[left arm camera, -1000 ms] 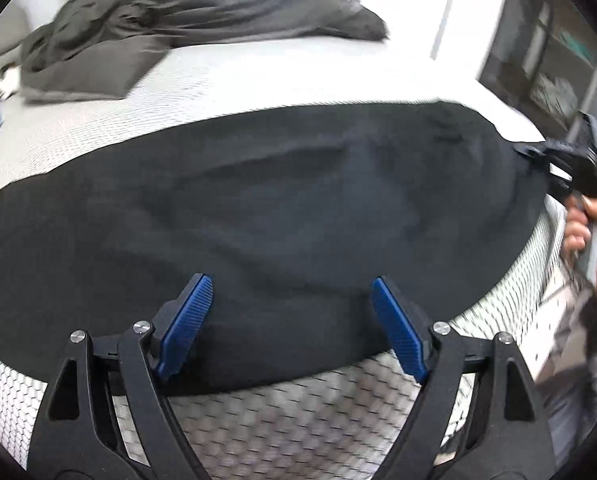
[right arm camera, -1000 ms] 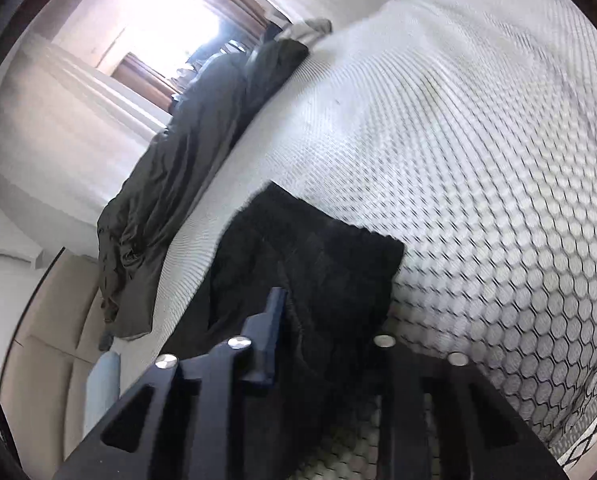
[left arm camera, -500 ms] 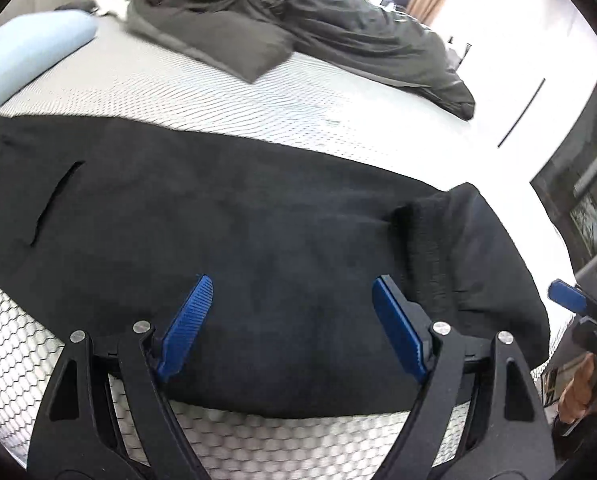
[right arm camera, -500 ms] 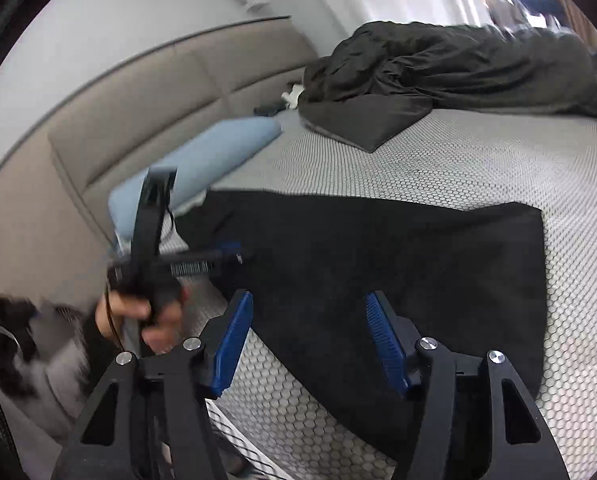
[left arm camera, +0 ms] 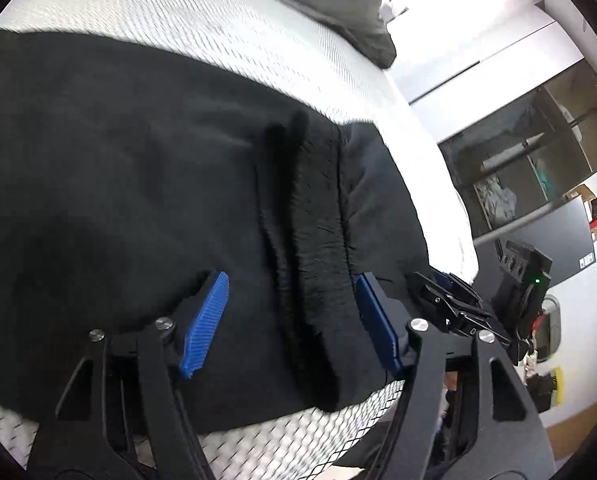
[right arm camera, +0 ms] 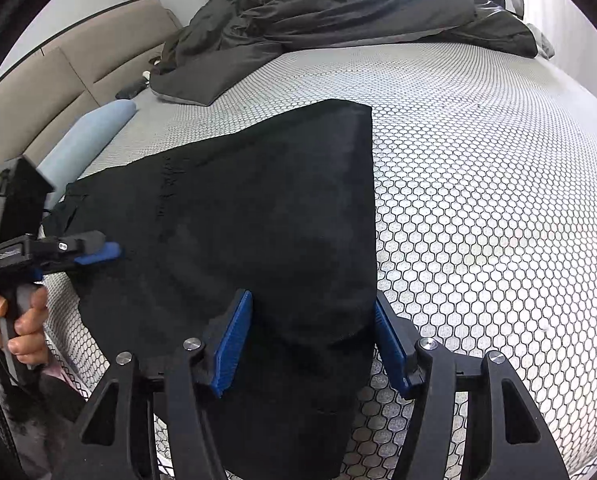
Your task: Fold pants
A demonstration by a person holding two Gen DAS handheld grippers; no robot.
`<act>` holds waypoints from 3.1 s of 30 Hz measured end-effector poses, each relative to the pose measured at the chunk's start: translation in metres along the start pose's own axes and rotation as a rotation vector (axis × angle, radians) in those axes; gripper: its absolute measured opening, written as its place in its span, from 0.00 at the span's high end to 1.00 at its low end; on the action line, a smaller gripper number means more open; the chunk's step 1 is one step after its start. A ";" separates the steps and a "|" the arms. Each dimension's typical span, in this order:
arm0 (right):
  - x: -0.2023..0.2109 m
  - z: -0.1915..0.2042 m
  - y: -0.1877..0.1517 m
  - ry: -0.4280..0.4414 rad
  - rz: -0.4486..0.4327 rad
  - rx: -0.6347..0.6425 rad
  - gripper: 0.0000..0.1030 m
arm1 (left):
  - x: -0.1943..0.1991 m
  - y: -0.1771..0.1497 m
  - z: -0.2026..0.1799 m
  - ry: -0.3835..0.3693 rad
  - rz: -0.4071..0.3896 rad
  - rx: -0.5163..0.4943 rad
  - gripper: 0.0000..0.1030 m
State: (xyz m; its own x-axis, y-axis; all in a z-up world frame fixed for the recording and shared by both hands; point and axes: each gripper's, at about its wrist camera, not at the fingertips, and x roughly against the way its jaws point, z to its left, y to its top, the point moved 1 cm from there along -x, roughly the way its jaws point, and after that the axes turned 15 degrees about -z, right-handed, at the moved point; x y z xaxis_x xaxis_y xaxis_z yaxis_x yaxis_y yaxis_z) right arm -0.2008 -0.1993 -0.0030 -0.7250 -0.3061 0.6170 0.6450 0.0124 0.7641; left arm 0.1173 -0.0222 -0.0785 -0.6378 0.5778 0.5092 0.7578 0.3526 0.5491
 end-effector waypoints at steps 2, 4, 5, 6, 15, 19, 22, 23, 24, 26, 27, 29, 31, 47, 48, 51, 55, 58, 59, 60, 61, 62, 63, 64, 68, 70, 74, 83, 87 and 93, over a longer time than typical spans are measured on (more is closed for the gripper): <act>-0.002 -0.002 -0.002 0.002 0.004 -0.014 0.41 | -0.014 -0.002 -0.003 -0.005 0.019 0.005 0.38; -0.007 0.001 -0.003 -0.002 0.005 -0.010 0.40 | -0.024 -0.001 -0.006 -0.017 0.018 0.021 0.51; -0.009 0.002 -0.003 -0.004 0.006 -0.003 0.38 | -0.032 0.000 -0.007 -0.014 0.037 0.037 0.67; -0.013 0.006 -0.005 -0.004 0.004 0.004 0.36 | -0.038 -0.001 -0.008 -0.010 0.046 0.051 0.72; -0.026 0.018 -0.001 -0.007 0.006 0.004 0.35 | -0.015 0.015 -0.039 0.061 -0.149 -0.033 0.93; -0.027 0.025 0.002 0.002 0.001 0.001 0.35 | 0.031 0.037 -0.022 0.103 -0.244 -0.040 0.93; -0.033 0.036 0.001 0.029 0.014 0.018 0.35 | 0.064 0.049 0.006 0.174 -0.304 -0.006 0.93; -0.035 0.040 0.001 0.034 0.018 0.031 0.35 | 0.069 0.049 0.016 0.201 -0.304 0.004 0.93; -0.033 0.042 -0.001 0.043 0.024 0.046 0.35 | 0.071 0.049 0.024 0.241 -0.298 0.007 0.93; -0.035 0.046 -0.003 0.044 0.033 0.064 0.34 | 0.072 0.044 0.043 0.325 -0.267 0.004 0.92; -0.036 0.046 -0.004 0.047 0.038 0.069 0.34 | 0.077 0.043 0.051 0.311 -0.264 0.026 0.92; -0.036 0.045 -0.003 0.053 0.040 0.060 0.34 | 0.081 0.042 0.054 0.288 -0.266 0.046 0.92; -0.036 0.043 -0.002 0.062 0.039 0.040 0.34 | 0.085 0.042 0.053 0.343 -0.261 -0.019 0.90; -0.036 -0.015 -0.016 0.389 0.129 -0.456 0.64 | 0.085 0.010 -0.042 0.285 -0.290 -0.268 0.55; -0.038 -0.016 -0.016 0.386 0.124 -0.476 0.74 | 0.078 0.006 -0.049 0.275 -0.271 -0.284 0.55; -0.028 -0.008 -0.011 0.374 0.092 -0.419 0.81 | 0.060 -0.004 -0.064 0.254 -0.232 -0.309 0.55; -0.027 0.016 -0.021 0.316 0.166 -0.188 0.81 | 0.048 -0.019 -0.075 0.251 -0.206 -0.343 0.55; -0.016 0.016 -0.027 0.353 0.167 -0.114 0.80 | 0.049 -0.034 -0.085 0.221 -0.183 -0.362 0.55; -0.011 0.013 -0.024 0.361 0.151 -0.128 0.77 | 0.047 -0.041 -0.092 0.205 -0.174 -0.374 0.55; -0.008 0.008 -0.021 0.360 0.130 -0.144 0.74 | 0.043 -0.047 -0.099 0.189 -0.163 -0.386 0.55; -0.006 0.004 -0.017 0.349 0.110 -0.164 0.71 | 0.037 -0.058 -0.111 0.157 -0.147 -0.405 0.55; -0.007 -0.002 -0.012 0.326 0.084 -0.197 0.66 | 0.033 -0.066 -0.118 0.135 -0.134 -0.419 0.55; -0.009 -0.006 -0.008 0.317 0.069 -0.227 0.64 | 0.026 -0.078 -0.128 0.107 -0.105 -0.443 0.55; -0.013 -0.009 -0.006 0.313 0.061 -0.260 0.64 | 0.022 -0.089 -0.137 0.092 -0.076 -0.473 0.55; -0.038 -0.006 0.000 0.347 0.106 -0.320 0.63 | 0.003 -0.123 -0.159 0.165 -0.051 -0.627 0.47; -0.052 0.005 0.001 0.349 0.140 -0.282 0.63 | 0.000 -0.139 -0.165 0.192 -0.022 -0.702 0.46; -0.073 0.022 0.011 0.336 0.151 -0.231 0.63 | 0.002 -0.142 -0.164 0.169 0.002 -0.666 0.45; -0.171 0.031 0.084 0.236 0.170 -0.214 0.75 | -0.004 -0.136 -0.156 0.128 0.027 -0.637 0.44; -0.213 0.029 0.115 0.168 0.166 -0.209 0.75 | -0.003 -0.137 -0.156 0.106 0.037 -0.643 0.44; -0.249 0.015 0.156 0.076 0.162 -0.193 0.74 | -0.001 -0.133 -0.154 0.087 0.045 -0.644 0.44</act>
State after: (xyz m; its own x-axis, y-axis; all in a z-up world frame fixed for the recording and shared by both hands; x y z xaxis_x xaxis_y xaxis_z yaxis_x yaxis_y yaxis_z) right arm 0.0767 -0.1074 -0.0343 -0.5931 -0.3858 0.7067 0.7906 -0.1130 0.6018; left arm -0.0040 -0.1830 -0.0499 -0.6368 0.5106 0.5777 0.5670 -0.1977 0.7997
